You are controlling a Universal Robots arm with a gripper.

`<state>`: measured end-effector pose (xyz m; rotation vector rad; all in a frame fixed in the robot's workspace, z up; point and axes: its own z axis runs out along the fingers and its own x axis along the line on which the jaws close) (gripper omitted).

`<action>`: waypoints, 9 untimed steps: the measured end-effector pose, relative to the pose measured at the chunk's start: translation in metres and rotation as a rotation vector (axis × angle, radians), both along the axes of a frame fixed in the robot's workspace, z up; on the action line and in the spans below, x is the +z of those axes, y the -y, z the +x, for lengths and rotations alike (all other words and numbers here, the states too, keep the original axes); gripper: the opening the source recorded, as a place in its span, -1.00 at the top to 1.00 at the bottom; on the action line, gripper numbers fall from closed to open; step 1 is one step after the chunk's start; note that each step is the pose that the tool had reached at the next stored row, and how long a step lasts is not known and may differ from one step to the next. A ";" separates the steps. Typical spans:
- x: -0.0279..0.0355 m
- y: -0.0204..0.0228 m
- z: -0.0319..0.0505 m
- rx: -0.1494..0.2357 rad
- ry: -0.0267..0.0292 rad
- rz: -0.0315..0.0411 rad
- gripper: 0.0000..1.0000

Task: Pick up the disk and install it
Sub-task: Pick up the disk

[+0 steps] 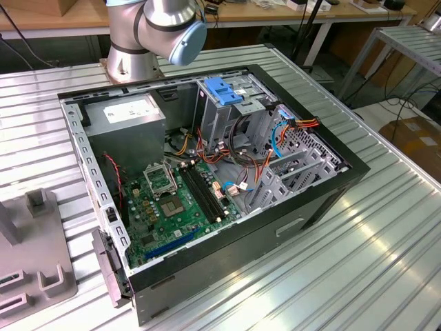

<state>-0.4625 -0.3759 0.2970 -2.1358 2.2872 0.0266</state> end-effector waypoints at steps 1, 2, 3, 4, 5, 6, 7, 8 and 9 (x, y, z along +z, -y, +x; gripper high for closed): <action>0.0000 0.0000 0.0000 0.010 0.0001 0.0001 0.25; 0.0000 0.0001 0.0000 0.029 0.0000 0.0000 0.25; 0.0000 0.0002 0.0000 0.045 -0.0001 0.0000 0.25; 0.0000 0.0002 0.0000 0.061 -0.0001 0.0000 0.25; 0.0000 0.0002 0.0000 0.064 -0.0001 0.0000 0.25; 0.0000 0.0002 0.0000 0.069 -0.0001 0.0000 0.25; 0.0000 0.0002 0.0000 0.075 0.0000 0.0000 0.25; 0.0000 0.0002 0.0000 0.078 -0.0001 0.0000 0.25; 0.0000 0.0002 0.0000 0.082 -0.0001 0.0000 0.25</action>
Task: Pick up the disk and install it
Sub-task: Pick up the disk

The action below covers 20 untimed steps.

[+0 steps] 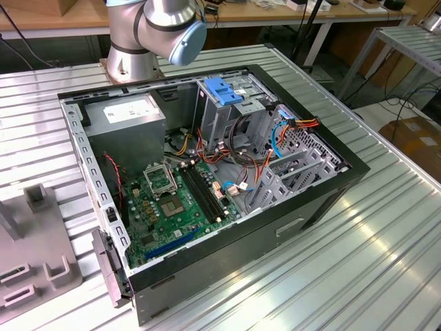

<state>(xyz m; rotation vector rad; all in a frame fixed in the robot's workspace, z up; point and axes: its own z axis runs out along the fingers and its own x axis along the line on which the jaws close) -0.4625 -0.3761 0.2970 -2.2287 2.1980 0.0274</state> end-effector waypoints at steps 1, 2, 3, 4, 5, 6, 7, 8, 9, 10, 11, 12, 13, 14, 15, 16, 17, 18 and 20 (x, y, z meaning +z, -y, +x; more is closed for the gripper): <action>0.0000 0.0000 0.0000 0.003 0.0000 0.0000 0.25; 0.0000 0.0000 0.0000 0.003 0.0000 0.0000 0.25; 0.0000 0.0000 0.0000 -0.005 0.0000 0.0000 0.25; 0.0000 0.0000 0.0000 -0.018 0.0000 0.0001 0.25; 0.0000 0.0000 0.0001 -0.036 -0.0001 0.0000 0.25; 0.0000 0.0000 0.0000 -0.039 -0.0001 0.0000 0.25; 0.0000 0.0000 0.0000 -0.039 -0.0001 0.0000 0.25; 0.0000 0.0000 0.0000 -0.039 0.0000 0.0000 0.25; 0.0000 0.0000 0.0000 -0.039 0.0000 0.0000 0.25; 0.0000 0.0000 0.0000 -0.039 0.0000 0.0000 0.25; -0.0001 0.0000 0.0000 -0.039 0.0000 0.0000 0.25; -0.0001 0.0000 0.0000 -0.039 0.0000 0.0000 0.25; 0.0000 0.0000 0.0000 -0.039 0.0000 0.0000 0.25; 0.0000 0.0000 0.0000 -0.039 0.0000 0.0000 0.25; -0.0001 0.0000 0.0000 -0.039 0.0000 0.0000 0.25; -0.0001 0.0000 0.0000 -0.039 0.0000 0.0000 0.25; -0.0001 0.0000 0.0000 -0.039 0.0000 0.0000 0.25; -0.0001 0.0000 0.0000 -0.039 0.0000 0.0000 0.25; 0.0005 0.0000 0.0000 -0.039 0.0001 0.0001 0.25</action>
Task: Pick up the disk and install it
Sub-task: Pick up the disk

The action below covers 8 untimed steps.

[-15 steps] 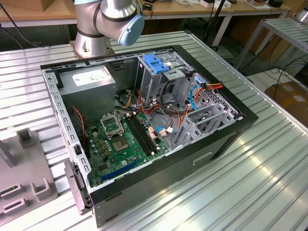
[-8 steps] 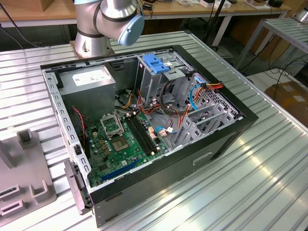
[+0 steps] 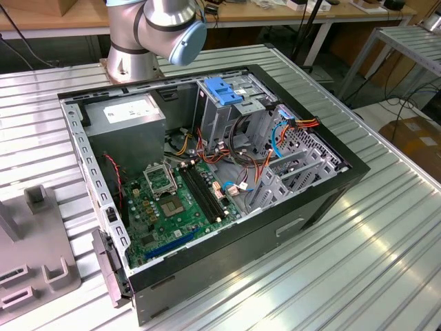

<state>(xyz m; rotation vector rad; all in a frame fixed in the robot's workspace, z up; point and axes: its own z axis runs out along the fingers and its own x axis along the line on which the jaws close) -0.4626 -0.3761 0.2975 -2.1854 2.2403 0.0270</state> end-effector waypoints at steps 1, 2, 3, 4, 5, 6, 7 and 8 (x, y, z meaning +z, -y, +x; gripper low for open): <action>0.0013 0.0000 0.0000 0.000 -0.0001 -0.0001 0.25; 0.0028 0.0000 0.0000 0.000 -0.0001 -0.0001 0.25; 0.0052 0.0000 0.0000 0.000 -0.0001 0.0000 0.25; 0.0074 0.0000 0.0000 0.000 -0.0001 -0.0001 0.25; 0.0100 0.0000 0.0000 0.000 -0.0001 -0.0001 0.25; 0.0121 0.0000 0.0000 0.000 -0.0002 -0.0001 0.25; 0.0148 0.0000 0.0000 0.000 -0.0002 -0.0001 0.25; 0.0170 0.0000 0.0000 0.000 -0.0001 -0.0001 0.25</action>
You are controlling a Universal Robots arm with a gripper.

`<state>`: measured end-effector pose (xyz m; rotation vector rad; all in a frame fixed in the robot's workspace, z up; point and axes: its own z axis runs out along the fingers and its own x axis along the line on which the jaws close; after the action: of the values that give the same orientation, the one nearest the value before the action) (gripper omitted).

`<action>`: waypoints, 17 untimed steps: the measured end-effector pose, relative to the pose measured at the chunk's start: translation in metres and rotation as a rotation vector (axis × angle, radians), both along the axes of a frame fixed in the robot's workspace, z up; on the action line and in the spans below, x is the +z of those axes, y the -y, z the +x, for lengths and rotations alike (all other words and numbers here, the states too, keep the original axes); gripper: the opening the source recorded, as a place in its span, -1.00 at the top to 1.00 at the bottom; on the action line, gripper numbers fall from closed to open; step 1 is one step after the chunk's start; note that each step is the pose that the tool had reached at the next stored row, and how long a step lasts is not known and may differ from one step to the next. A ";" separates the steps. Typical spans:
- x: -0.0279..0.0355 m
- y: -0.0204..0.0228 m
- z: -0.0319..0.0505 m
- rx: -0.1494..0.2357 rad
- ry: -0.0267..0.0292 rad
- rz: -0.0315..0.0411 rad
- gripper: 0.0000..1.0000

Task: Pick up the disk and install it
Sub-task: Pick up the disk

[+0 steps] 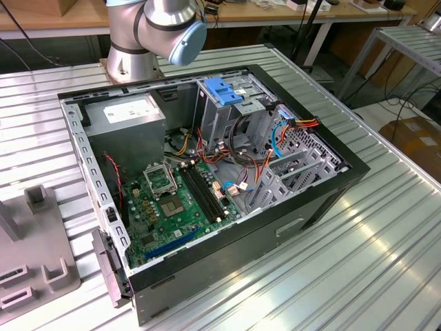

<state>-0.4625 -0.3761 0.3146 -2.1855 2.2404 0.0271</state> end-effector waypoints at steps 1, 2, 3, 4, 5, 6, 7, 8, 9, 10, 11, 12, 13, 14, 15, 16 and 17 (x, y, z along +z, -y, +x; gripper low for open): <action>0.0023 0.0000 0.0000 0.000 0.0000 0.0000 0.25; 0.0049 0.0000 0.0000 0.000 0.0001 0.0000 0.25; 0.0074 0.0000 0.0000 0.000 0.0001 0.0000 0.25; 0.0105 0.0000 0.0000 0.000 0.0000 0.0000 0.25; 0.0179 0.0000 0.0000 0.000 0.0000 0.0000 0.25; 0.0231 0.0000 0.0000 0.000 0.0000 0.0000 0.25; 0.0280 0.0000 0.0000 0.000 0.0001 0.0001 0.25; 0.0308 0.0000 0.0000 0.000 0.0000 0.0000 0.25; 0.0336 0.0000 0.0000 0.000 0.0000 0.0000 0.25; 0.0371 0.0000 0.0000 0.000 0.0000 0.0000 0.25; 0.0398 0.0000 0.0000 0.000 0.0000 0.0000 0.25; 0.0430 0.0000 0.0000 0.000 0.0000 0.0000 0.25; 0.0460 0.0000 0.0000 0.000 0.0000 0.0000 0.25; 0.0520 0.0000 0.0000 0.000 0.0000 0.0000 0.25; 0.0572 0.0000 0.0000 0.000 0.0000 0.0000 0.25; 0.0608 0.0000 0.0000 0.000 0.0000 0.0000 0.25; 0.0652 0.0000 0.0000 0.000 0.0001 0.0000 0.25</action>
<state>-0.4625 -0.3761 0.3798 -2.1854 2.2403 0.0270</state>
